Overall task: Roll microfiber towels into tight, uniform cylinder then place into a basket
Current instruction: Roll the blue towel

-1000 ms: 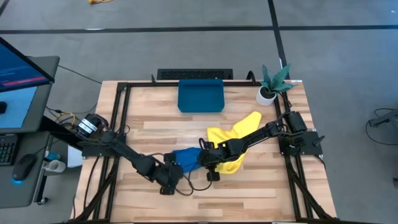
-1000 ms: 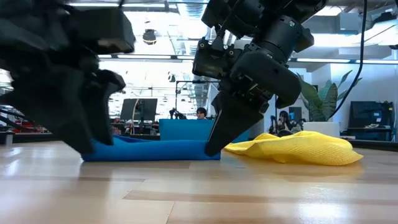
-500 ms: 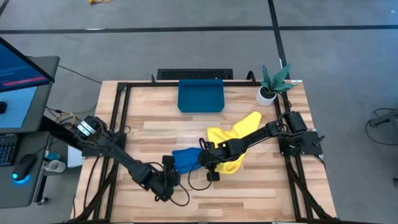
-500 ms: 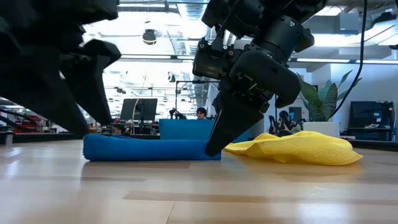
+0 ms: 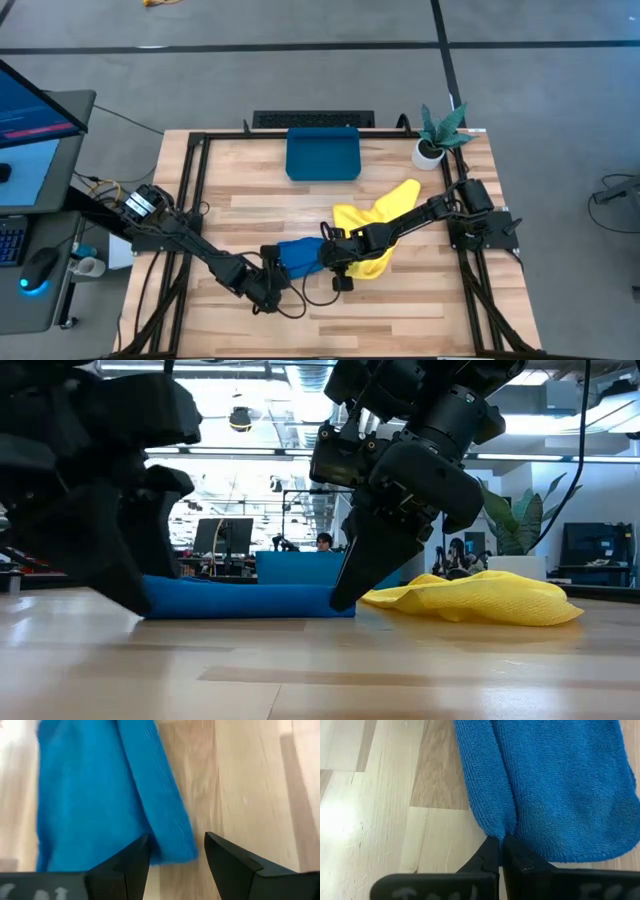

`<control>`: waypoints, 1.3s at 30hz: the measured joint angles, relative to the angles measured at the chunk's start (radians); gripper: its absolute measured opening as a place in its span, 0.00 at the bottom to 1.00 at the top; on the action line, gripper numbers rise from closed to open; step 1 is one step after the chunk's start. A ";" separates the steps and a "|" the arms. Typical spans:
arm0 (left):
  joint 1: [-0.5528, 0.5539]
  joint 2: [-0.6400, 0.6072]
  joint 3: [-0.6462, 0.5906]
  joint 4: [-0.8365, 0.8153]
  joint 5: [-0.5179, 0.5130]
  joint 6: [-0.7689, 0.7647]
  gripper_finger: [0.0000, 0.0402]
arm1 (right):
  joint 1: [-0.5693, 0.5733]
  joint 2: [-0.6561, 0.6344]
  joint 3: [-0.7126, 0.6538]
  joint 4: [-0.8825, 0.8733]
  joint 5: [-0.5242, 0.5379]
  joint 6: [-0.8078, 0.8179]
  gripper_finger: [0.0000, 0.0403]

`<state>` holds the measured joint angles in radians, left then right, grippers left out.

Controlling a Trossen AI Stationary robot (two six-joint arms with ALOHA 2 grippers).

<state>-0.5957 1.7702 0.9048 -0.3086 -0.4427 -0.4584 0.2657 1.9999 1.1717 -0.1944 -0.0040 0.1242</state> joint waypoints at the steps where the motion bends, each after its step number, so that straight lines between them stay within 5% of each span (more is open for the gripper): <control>1: 0.001 0.000 -0.013 0.009 0.002 -0.008 0.45 | 0.000 0.000 0.000 0.000 0.000 0.000 0.05; 6: 0.018 -0.001 -0.023 0.015 -0.006 -0.103 0.45 | -0.001 0.000 0.000 0.000 -0.007 0.001 0.06; 11: 0.039 -0.001 -0.023 0.033 0.012 -0.150 0.40 | -0.019 0.000 0.000 0.000 -0.128 0.038 0.04; 21: 0.073 -0.003 -0.020 0.087 0.205 -0.288 0.03 | -0.063 0.005 -0.002 -0.017 -0.448 0.193 0.04; 28: 0.083 -0.002 -0.021 0.185 0.435 -0.453 0.05 | -0.064 0.005 -0.002 -0.003 -0.586 0.391 0.04; 39: 0.081 0.000 -0.024 0.244 0.574 -0.534 0.04 | -0.070 0.087 0.002 0.119 -0.667 0.697 0.05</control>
<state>-0.5151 1.7706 0.8812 -0.0643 0.1314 -0.9924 0.1959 2.0872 1.1741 -0.0749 -0.6706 0.8210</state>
